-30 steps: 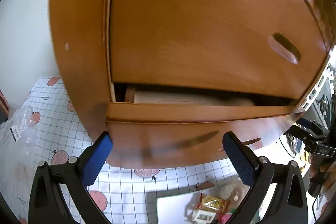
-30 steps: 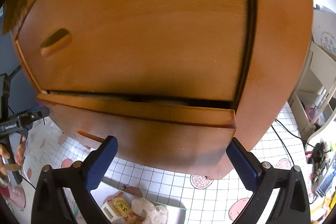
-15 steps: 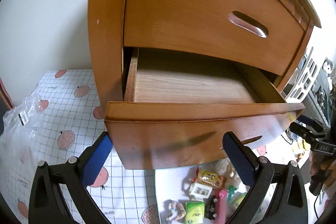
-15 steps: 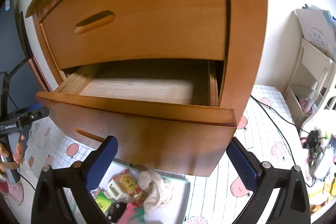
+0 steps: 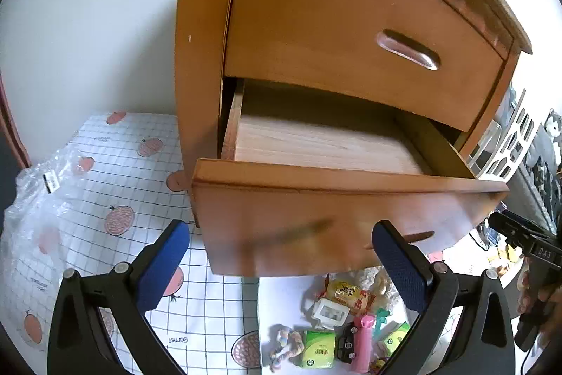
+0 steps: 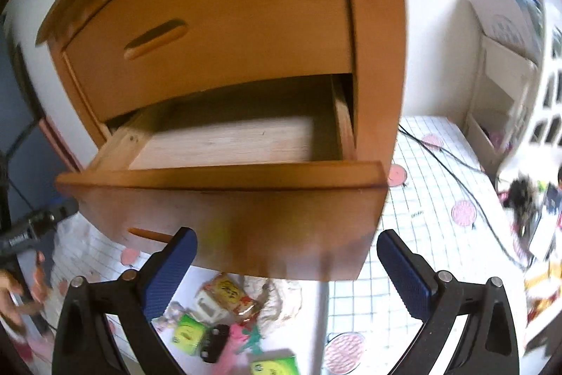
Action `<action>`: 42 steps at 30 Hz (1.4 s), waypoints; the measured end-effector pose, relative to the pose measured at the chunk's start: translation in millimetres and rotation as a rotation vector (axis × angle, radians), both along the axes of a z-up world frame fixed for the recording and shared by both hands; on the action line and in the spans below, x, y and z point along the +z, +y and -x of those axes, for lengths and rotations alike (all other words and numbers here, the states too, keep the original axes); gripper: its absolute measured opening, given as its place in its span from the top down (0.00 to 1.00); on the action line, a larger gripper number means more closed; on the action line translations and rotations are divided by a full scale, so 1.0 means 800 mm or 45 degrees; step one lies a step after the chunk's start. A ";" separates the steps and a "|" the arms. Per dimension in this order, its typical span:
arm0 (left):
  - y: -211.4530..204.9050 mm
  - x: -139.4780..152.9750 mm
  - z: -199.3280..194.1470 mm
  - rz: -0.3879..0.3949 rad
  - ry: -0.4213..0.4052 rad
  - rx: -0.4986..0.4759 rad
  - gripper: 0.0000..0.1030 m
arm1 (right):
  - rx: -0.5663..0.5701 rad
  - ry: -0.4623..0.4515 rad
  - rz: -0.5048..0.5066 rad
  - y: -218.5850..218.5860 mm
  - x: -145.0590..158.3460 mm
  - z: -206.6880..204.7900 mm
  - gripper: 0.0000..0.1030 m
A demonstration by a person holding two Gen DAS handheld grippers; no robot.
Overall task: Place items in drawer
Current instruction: 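Move both grippers back over the white tray of objects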
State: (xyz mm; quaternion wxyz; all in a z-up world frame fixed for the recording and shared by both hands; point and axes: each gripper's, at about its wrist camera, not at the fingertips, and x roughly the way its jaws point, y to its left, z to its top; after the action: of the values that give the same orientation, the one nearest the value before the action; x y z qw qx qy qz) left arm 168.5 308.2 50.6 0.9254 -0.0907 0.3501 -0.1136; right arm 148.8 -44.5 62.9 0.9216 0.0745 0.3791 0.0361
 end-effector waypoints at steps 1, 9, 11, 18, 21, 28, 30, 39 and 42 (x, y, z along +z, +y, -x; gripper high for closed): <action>-0.001 0.002 0.006 -0.005 -0.014 0.004 0.00 | -0.014 -0.008 0.013 0.001 0.003 0.006 0.00; -0.015 -0.001 0.057 0.016 -0.034 0.034 0.00 | -0.070 -0.020 0.038 0.020 0.001 0.060 0.00; -0.021 -0.008 0.057 0.008 -0.002 0.040 0.00 | -0.061 0.008 0.035 0.030 -0.010 0.072 0.00; -0.038 -0.020 0.050 0.035 0.085 0.059 0.00 | -0.048 0.127 0.022 0.049 -0.048 0.090 0.00; -0.048 -0.041 0.045 0.053 0.148 0.071 0.00 | -0.046 0.211 0.061 0.055 -0.064 0.083 0.00; -0.069 -0.112 0.041 -0.041 0.323 -0.010 0.00 | -0.081 0.392 0.002 0.048 -0.115 0.077 0.00; -0.065 -0.129 0.038 -0.019 0.373 -0.014 0.01 | -0.074 0.448 0.009 0.052 -0.132 0.075 0.00; -0.058 -0.174 0.025 0.002 0.486 -0.067 0.11 | -0.060 0.715 -0.074 0.062 -0.187 0.070 0.00; -0.049 -0.190 0.019 0.040 0.525 -0.058 0.11 | -0.085 0.793 -0.085 0.063 -0.200 0.070 0.01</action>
State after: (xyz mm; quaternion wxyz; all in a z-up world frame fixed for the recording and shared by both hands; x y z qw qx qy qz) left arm 153.5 268.9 -101.4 0.8297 -0.1185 0.5323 -0.1191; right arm 93.2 6.2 -97.0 0.7590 0.1246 0.6391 -0.0062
